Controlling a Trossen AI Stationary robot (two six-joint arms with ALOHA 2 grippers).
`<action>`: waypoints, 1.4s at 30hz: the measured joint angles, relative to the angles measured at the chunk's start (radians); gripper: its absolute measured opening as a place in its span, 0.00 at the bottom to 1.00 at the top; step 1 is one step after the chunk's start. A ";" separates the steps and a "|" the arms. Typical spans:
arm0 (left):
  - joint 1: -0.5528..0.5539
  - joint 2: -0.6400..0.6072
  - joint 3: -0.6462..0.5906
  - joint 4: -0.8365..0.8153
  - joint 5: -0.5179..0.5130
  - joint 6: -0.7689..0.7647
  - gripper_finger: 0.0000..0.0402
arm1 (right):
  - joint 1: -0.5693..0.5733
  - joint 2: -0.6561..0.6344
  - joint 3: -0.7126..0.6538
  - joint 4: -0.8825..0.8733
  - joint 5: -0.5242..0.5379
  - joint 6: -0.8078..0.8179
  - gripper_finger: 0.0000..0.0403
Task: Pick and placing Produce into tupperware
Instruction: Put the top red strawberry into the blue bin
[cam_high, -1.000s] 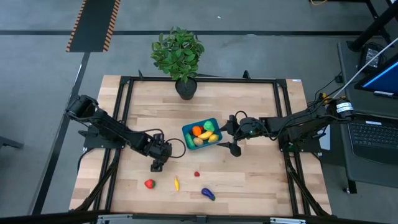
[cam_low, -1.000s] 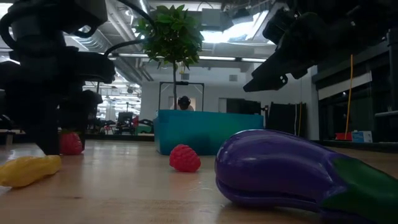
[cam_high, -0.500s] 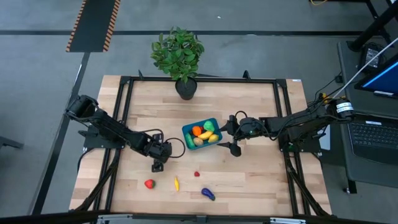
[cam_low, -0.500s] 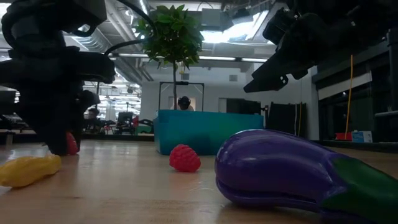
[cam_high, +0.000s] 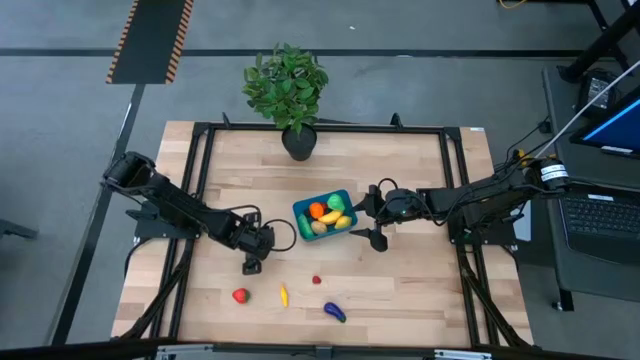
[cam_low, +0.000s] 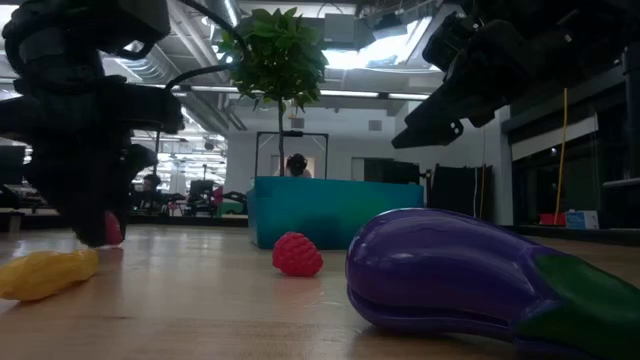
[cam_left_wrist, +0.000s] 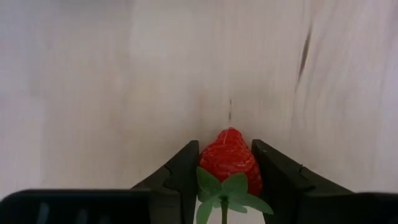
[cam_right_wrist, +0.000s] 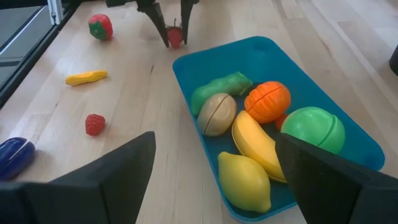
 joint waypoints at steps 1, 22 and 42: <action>0.000 -0.011 0.001 0.006 -0.013 0.011 0.29 | 0.000 0.000 0.000 0.001 0.000 0.000 0.83; -0.011 -0.379 -0.196 0.514 -0.267 0.329 0.30 | 0.000 0.000 0.000 0.001 0.000 -0.030 0.83; 0.033 -0.498 -0.411 0.865 -0.246 0.400 0.29 | -0.004 -0.232 -0.047 -0.096 0.000 -0.048 0.83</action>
